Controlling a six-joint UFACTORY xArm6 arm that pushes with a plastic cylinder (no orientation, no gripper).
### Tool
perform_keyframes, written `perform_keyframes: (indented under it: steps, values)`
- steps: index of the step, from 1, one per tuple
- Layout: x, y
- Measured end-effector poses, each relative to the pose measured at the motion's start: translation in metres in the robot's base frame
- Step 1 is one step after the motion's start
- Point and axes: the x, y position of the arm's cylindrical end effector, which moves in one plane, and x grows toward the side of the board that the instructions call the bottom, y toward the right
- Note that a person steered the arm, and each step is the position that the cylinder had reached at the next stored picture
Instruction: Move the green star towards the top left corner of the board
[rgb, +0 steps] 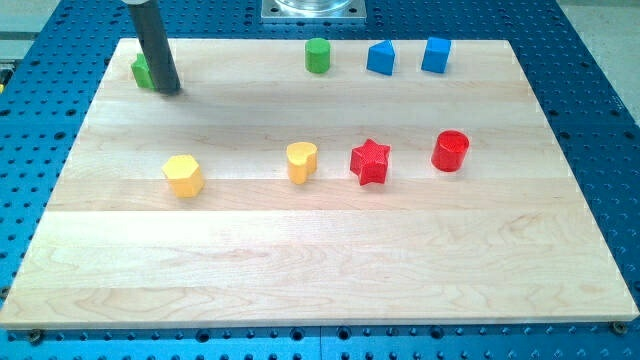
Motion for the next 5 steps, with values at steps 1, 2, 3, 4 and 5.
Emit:
perform_keyframes:
  steps: [1,2,3,4,5]
  values:
    - [0.011,0.000]
    - [0.003,0.000]
    - [-0.016,-0.016]
    - [0.001,-0.013]
    - [0.048,-0.002]
